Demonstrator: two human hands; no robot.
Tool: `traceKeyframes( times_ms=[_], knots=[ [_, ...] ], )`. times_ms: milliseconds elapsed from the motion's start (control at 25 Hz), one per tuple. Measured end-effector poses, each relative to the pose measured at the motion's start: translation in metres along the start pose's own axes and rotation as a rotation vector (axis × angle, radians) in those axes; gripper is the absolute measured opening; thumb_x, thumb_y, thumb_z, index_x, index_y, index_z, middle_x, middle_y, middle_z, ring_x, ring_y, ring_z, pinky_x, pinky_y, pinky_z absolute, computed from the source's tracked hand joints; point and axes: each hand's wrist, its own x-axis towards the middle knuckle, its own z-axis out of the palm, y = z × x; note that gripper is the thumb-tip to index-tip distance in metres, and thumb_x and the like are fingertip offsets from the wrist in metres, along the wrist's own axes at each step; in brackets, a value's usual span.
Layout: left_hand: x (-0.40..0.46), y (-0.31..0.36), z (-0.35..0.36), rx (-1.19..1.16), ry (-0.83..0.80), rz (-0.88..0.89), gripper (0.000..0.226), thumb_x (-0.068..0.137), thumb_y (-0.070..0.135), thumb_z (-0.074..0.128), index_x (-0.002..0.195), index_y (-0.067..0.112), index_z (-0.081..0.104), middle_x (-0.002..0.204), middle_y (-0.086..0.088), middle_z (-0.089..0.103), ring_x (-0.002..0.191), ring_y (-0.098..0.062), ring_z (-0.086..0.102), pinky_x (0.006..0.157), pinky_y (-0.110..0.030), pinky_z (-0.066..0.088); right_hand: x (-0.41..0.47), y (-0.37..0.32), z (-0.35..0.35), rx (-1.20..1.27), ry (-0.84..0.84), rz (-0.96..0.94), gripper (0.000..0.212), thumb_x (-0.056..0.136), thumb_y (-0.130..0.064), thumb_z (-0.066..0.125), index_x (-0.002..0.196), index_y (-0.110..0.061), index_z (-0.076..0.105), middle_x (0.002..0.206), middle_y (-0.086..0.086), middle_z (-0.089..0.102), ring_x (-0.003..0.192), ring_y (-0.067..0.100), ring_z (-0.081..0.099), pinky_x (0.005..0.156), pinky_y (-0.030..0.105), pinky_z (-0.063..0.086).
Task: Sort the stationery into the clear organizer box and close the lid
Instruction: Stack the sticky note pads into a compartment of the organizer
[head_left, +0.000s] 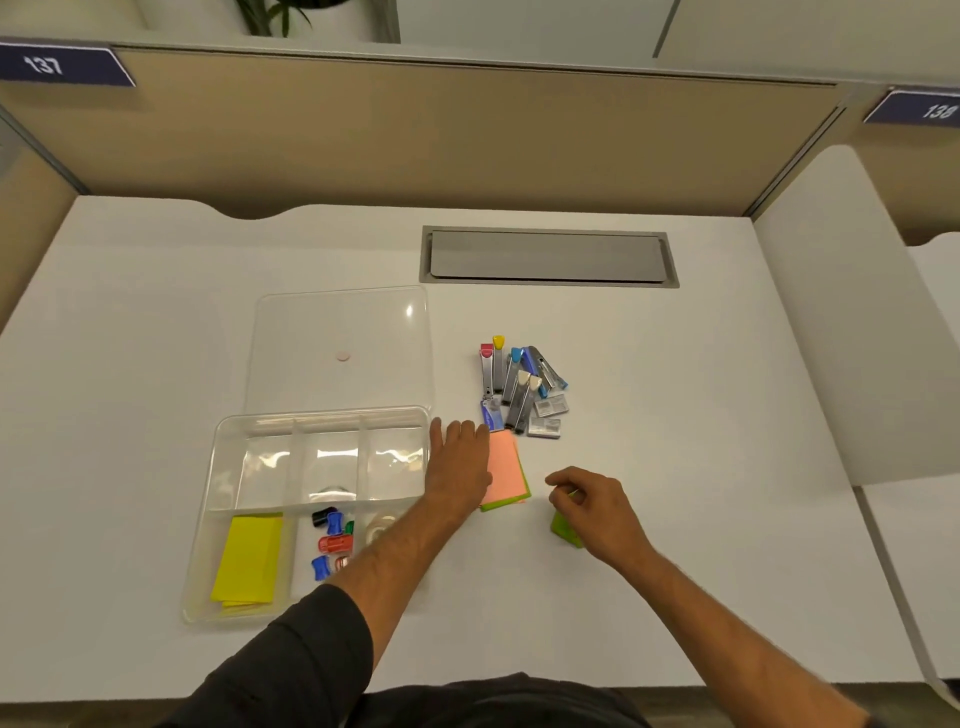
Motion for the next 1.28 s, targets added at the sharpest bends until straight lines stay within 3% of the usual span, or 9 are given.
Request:
traceKeyframes(
  times_ms=[120, 240, 480, 560, 680, 800, 960, 1120, 1280],
  knots=[
    [0.002, 0.003, 0.002, -0.061, 0.049, -0.015, 0.062, 0.082, 0.027, 0.071, 0.136, 0.016, 0.042, 0.130, -0.007, 0.049, 0.121, -0.026, 0.045, 0.113, -0.043, 0.026, 0.007, 0.005, -0.003, 0.024, -0.008, 0.014, 0.019, 0.086, -0.015, 0.062, 0.097, -0.026, 0.073, 0.084, -0.011, 0.069, 0.073, 0.005, 0.063, 0.073, 0.029, 0.053],
    [-0.001, 0.000, -0.003, -0.232, 0.088, 0.002, 0.041, 0.089, 0.010, 0.060, 0.128, 0.014, 0.048, 0.123, -0.007, 0.049, 0.108, -0.023, 0.050, 0.089, -0.034, 0.043, 0.014, 0.005, -0.003, 0.043, -0.007, 0.030, 0.019, 0.086, -0.015, 0.062, 0.097, -0.026, 0.073, 0.083, -0.012, 0.068, 0.072, 0.008, 0.062, 0.074, 0.030, 0.052],
    [-0.033, -0.019, -0.017, -0.578, 0.080, 0.054, 0.012, 0.091, 0.014, 0.058, 0.103, 0.015, 0.061, 0.095, 0.000, 0.048, 0.086, -0.023, 0.054, 0.069, -0.031, 0.036, 0.030, -0.003, 0.001, -0.013, 0.063, 0.081, 0.016, 0.087, -0.019, 0.061, 0.098, -0.023, 0.072, 0.088, -0.008, 0.068, 0.076, 0.011, 0.061, 0.074, 0.028, 0.048],
    [-0.047, -0.028, -0.021, -0.613, 0.110, 0.070, 0.011, 0.089, 0.016, 0.062, 0.100, 0.016, 0.062, 0.092, 0.003, 0.050, 0.085, -0.018, 0.053, 0.069, -0.028, 0.034, 0.036, -0.006, 0.009, -0.042, 0.082, 0.133, 0.018, 0.086, -0.021, 0.062, 0.101, -0.023, 0.071, 0.092, -0.005, 0.070, 0.084, 0.014, 0.063, 0.077, 0.029, 0.048],
    [-0.065, -0.040, -0.028, -0.641, 0.158, 0.070, 0.008, 0.087, 0.014, 0.063, 0.096, 0.016, 0.064, 0.091, 0.003, 0.057, 0.082, -0.014, 0.052, 0.068, -0.029, 0.038, 0.040, -0.013, 0.032, -0.112, -0.031, 0.164, 0.033, 0.083, -0.028, 0.063, 0.115, -0.021, 0.064, 0.104, -0.001, 0.069, 0.103, 0.021, 0.060, 0.085, 0.034, 0.048],
    [-0.077, -0.050, -0.038, -0.687, 0.201, 0.038, 0.008, 0.086, 0.011, 0.063, 0.092, 0.016, 0.064, 0.089, 0.001, 0.059, 0.080, -0.015, 0.053, 0.070, -0.034, 0.044, 0.043, -0.023, 0.053, -0.243, -0.095, 0.122, 0.053, 0.084, -0.037, 0.065, 0.130, -0.015, 0.051, 0.123, 0.008, 0.058, 0.115, 0.027, 0.051, 0.090, 0.039, 0.046],
    [-0.093, -0.062, -0.045, -0.747, 0.245, 0.028, 0.011, 0.083, 0.008, 0.063, 0.088, 0.017, 0.065, 0.085, 0.002, 0.059, 0.079, -0.016, 0.055, 0.070, -0.036, 0.047, 0.047, -0.033, 0.076, -0.334, -0.064, 0.203, 0.083, 0.072, -0.051, 0.072, 0.134, -0.010, 0.036, 0.127, 0.013, 0.040, 0.115, 0.033, 0.042, 0.085, 0.044, 0.046],
    [-0.109, -0.068, -0.044, -0.791, 0.237, 0.039, 0.010, 0.084, 0.009, 0.064, 0.086, 0.019, 0.064, 0.085, 0.003, 0.058, 0.079, -0.015, 0.057, 0.070, -0.039, 0.049, 0.049, -0.033, 0.097, -0.446, -0.030, 0.239, 0.111, 0.067, -0.058, 0.076, 0.146, -0.006, 0.017, 0.136, 0.017, 0.033, 0.117, 0.038, 0.042, 0.091, 0.046, 0.046],
    [-0.112, -0.077, -0.044, -0.809, 0.245, 0.035, 0.010, 0.085, 0.010, 0.063, 0.087, 0.020, 0.063, 0.085, 0.004, 0.058, 0.079, -0.014, 0.057, 0.070, -0.040, 0.050, 0.052, -0.033, 0.100, -0.421, -0.028, 0.288, 0.112, 0.066, -0.047, 0.083, 0.147, -0.010, 0.016, 0.136, 0.016, 0.035, 0.119, 0.037, 0.042, 0.092, 0.044, 0.044]
  ],
)
